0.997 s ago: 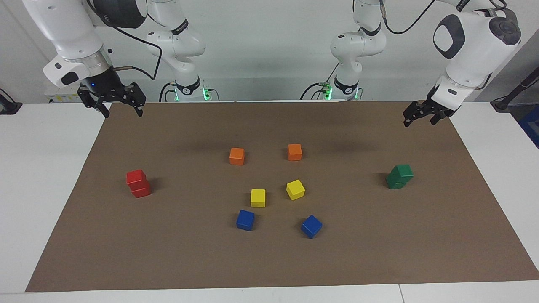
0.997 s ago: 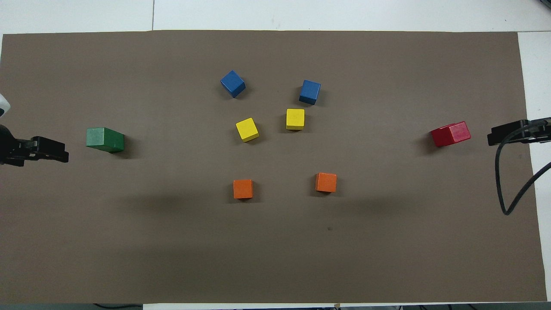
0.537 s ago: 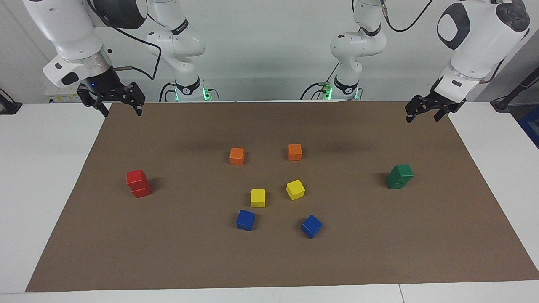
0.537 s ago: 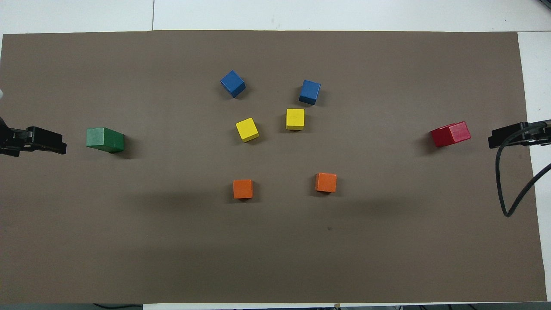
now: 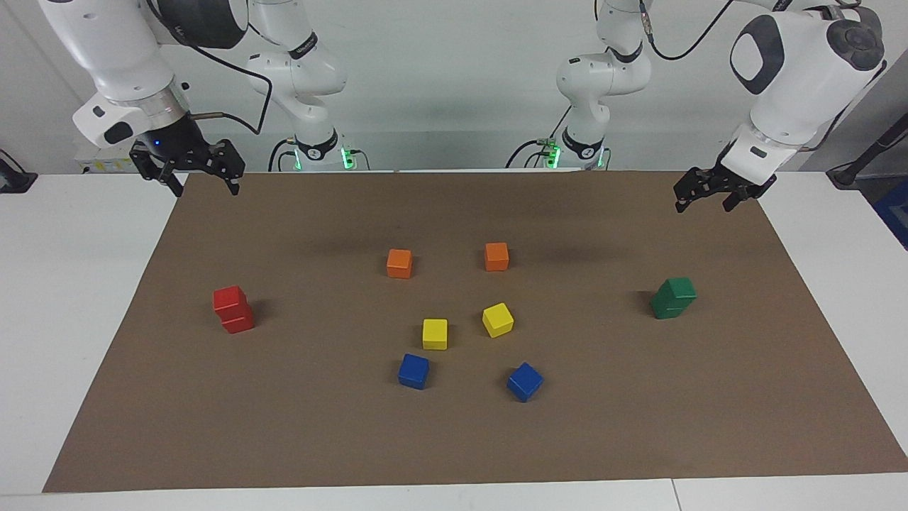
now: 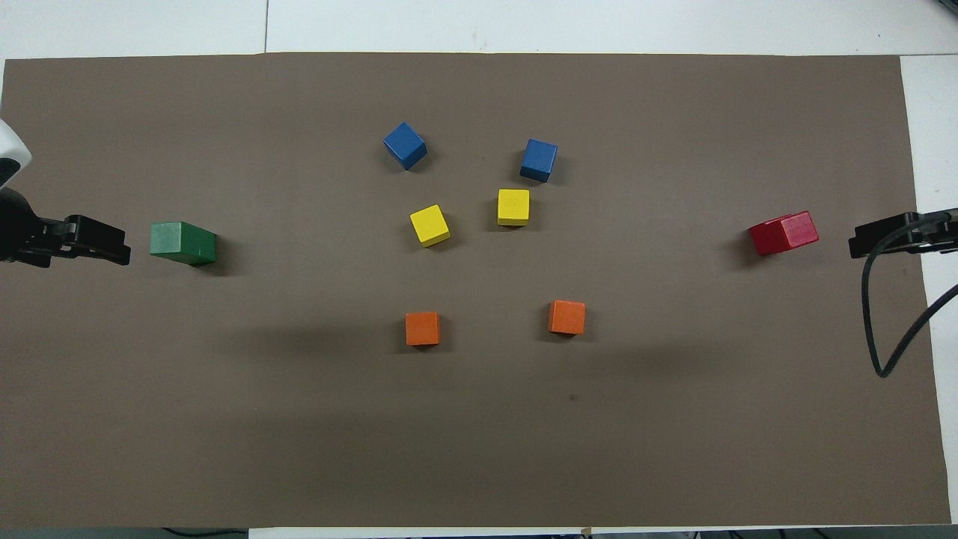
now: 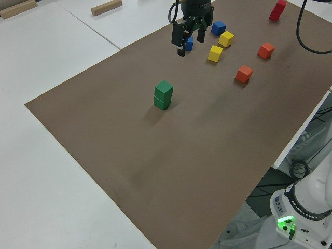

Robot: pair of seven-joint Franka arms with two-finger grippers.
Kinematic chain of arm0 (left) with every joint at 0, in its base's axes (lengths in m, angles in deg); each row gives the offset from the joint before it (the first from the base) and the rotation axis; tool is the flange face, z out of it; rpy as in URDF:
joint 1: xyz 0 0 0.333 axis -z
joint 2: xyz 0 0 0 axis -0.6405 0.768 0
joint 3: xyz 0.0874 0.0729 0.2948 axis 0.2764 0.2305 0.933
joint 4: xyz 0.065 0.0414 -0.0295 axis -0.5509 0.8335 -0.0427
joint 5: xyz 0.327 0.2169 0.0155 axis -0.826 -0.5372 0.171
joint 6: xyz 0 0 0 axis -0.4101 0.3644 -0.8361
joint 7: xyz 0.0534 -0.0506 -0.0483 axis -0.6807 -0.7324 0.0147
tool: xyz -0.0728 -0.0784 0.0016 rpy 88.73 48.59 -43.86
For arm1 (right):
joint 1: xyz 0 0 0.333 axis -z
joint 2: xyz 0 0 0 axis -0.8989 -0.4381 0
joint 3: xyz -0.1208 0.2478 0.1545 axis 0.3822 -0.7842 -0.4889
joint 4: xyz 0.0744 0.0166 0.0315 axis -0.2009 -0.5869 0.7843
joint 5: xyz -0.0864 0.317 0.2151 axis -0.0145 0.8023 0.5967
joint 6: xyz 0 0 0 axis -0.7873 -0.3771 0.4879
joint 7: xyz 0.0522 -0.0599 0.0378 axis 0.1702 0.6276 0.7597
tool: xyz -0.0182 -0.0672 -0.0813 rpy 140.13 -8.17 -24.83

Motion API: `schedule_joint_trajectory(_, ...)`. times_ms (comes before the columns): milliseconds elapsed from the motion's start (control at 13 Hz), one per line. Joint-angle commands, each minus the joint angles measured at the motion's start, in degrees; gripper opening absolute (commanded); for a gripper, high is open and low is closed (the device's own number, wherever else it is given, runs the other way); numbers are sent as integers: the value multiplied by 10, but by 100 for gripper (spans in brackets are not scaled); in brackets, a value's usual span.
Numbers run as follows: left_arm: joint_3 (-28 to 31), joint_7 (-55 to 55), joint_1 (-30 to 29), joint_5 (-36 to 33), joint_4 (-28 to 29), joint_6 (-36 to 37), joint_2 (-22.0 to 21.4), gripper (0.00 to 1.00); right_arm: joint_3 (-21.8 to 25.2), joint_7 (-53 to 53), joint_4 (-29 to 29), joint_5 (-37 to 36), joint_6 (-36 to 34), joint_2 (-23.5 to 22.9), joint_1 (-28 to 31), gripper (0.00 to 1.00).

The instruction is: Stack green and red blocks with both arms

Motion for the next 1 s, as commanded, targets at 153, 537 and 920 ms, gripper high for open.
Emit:
schedule_joint_trajectory(153,5,5,1,1,4,10,-8,100,2,-9,6,-5,-11,1,-1,100)
schedule_joint_trajectory(537,5,4,5,1,6,5,-8,100,2,-9,5,-5,-13,1,-1,100)
schedule_joint_trajectory(920,4,7,26,-1,-30,23,-5,100,2,-9,5,-5,-13,1,-1,100)
